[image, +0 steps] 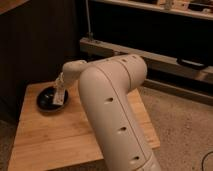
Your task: Place the bottle in the ceramic bowl
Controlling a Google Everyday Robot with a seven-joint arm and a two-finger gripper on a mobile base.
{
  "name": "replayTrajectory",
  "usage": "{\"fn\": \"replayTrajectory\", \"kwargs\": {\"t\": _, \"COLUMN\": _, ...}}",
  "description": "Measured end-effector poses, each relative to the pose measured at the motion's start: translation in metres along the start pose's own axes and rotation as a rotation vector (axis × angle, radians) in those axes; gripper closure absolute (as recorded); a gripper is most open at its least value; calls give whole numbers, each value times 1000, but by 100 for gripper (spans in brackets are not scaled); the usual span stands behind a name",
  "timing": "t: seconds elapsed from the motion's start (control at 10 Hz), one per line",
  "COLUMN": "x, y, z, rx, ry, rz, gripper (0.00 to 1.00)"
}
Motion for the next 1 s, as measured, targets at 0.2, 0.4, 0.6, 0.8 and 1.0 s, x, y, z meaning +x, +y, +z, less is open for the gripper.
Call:
{"fn": "replayTrajectory", "kwargs": {"t": 0.2, "x": 1, "y": -1, "z": 1, "rx": -4, "ry": -2, "rz": 3, "gripper": 34}}
{"fn": "replayTrajectory", "kwargs": {"t": 0.4, "x": 3, "y": 2, "z": 1, "rx": -1, "ry": -1, "rz": -6, "gripper": 34}}
{"fn": "replayTrajectory", "kwargs": {"t": 0.6, "x": 5, "y": 5, "z": -1, "rx": 5, "ry": 1, "rz": -15, "gripper": 34}}
{"fn": "replayTrajectory", "kwargs": {"t": 0.8, "x": 7, "y": 7, "z": -6, "rx": 3, "ry": 14, "rz": -32, "gripper": 34}}
{"fn": "replayTrajectory", "kwargs": {"t": 1.0, "x": 7, "y": 8, "z": -7, "rx": 2, "ry": 19, "rz": -38, "gripper": 34}}
